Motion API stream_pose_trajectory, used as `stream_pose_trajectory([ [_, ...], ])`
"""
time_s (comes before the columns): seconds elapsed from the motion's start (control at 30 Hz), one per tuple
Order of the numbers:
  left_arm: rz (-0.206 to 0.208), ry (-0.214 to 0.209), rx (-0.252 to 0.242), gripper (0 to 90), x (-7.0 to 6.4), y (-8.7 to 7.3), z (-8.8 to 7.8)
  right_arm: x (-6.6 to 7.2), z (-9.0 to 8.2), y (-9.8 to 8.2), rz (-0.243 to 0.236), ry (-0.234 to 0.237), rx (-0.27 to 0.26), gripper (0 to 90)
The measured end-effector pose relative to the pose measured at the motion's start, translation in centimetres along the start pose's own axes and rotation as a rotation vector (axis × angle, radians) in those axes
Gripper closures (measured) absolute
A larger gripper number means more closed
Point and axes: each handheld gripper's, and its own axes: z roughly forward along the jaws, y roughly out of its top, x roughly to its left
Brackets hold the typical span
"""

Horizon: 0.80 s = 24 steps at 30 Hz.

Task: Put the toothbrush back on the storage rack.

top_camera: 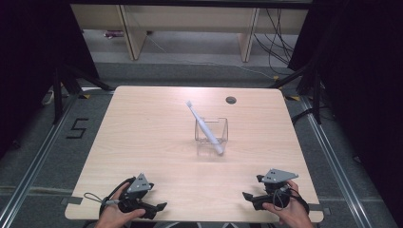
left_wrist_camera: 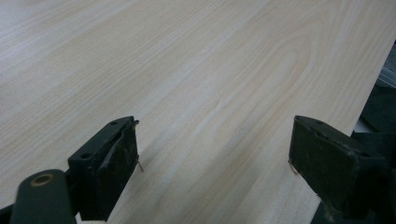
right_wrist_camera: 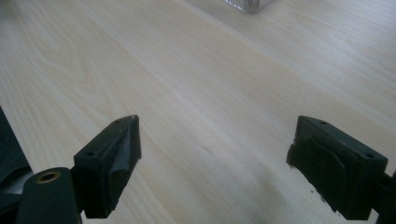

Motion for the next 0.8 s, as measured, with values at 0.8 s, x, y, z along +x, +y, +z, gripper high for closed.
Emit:
stream_pose_trajectory([
  [0.8,0.001,0.001,-0.002,14.9,0.0,0.0,0.0,0.6,-0.5,-1.4,-0.019,-0.010,0.025,16.5],
])
